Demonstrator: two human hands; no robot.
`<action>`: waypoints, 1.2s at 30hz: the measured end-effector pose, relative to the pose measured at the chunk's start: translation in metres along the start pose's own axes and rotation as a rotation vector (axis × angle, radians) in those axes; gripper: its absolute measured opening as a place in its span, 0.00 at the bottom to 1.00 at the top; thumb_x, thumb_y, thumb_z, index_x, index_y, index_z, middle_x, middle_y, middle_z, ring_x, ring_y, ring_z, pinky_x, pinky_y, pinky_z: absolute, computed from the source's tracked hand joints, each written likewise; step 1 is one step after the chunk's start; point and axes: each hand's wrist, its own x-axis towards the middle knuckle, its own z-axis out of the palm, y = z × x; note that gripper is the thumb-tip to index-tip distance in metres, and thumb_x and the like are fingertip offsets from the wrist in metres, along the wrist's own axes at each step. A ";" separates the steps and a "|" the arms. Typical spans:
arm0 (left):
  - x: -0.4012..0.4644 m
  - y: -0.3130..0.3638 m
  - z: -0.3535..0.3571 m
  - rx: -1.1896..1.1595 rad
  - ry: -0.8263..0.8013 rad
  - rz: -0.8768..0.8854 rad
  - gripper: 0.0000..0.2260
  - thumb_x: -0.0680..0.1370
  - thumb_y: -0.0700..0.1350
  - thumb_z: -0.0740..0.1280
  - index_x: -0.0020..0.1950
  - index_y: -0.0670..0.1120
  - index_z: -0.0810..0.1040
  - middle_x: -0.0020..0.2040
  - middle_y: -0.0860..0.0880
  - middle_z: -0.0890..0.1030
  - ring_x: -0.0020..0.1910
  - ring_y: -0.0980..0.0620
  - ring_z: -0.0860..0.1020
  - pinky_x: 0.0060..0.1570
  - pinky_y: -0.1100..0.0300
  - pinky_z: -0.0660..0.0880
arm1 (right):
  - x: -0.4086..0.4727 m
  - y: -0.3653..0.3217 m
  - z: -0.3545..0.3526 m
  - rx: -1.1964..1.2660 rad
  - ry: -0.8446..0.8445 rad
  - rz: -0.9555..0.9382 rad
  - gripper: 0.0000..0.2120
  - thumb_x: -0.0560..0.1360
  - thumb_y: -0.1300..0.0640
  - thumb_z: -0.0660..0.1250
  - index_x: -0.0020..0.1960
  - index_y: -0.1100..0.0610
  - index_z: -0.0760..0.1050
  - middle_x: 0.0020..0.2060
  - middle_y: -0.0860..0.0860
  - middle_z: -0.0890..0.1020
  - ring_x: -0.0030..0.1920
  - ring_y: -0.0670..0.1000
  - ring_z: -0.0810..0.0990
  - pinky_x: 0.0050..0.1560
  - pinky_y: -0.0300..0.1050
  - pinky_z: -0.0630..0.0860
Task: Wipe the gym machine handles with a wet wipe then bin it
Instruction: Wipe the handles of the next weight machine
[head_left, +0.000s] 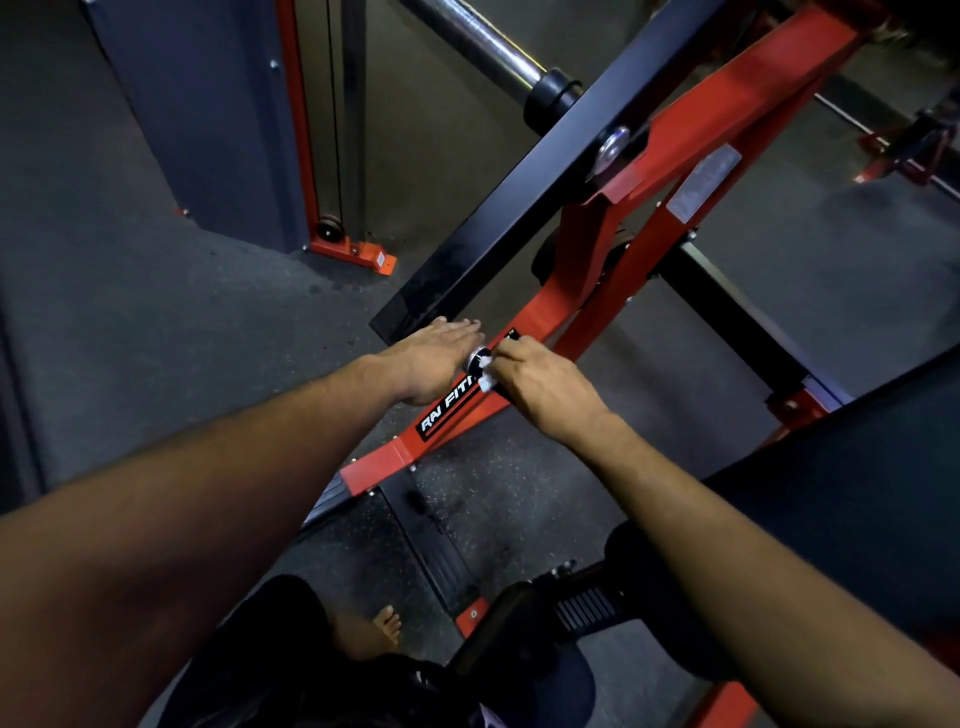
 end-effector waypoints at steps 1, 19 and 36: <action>0.000 -0.001 0.000 -0.013 0.006 0.004 0.32 0.80 0.31 0.56 0.83 0.41 0.51 0.84 0.43 0.49 0.83 0.50 0.47 0.80 0.55 0.42 | 0.007 0.001 0.000 0.031 0.020 0.057 0.02 0.78 0.60 0.67 0.49 0.57 0.79 0.46 0.52 0.77 0.46 0.55 0.77 0.44 0.50 0.78; 0.003 -0.006 0.004 -0.137 0.059 -0.028 0.34 0.76 0.28 0.58 0.82 0.42 0.58 0.83 0.44 0.57 0.82 0.50 0.53 0.78 0.60 0.44 | 0.011 -0.010 0.000 0.024 -0.062 -0.077 0.08 0.77 0.64 0.63 0.52 0.58 0.80 0.54 0.52 0.79 0.51 0.54 0.76 0.49 0.48 0.77; -0.004 0.027 -0.003 -0.041 0.222 -0.111 0.09 0.75 0.34 0.63 0.51 0.42 0.78 0.51 0.43 0.79 0.53 0.41 0.78 0.63 0.50 0.71 | -0.101 0.044 -0.078 0.377 -0.223 0.378 0.04 0.75 0.60 0.75 0.47 0.52 0.86 0.44 0.42 0.83 0.46 0.41 0.82 0.49 0.34 0.78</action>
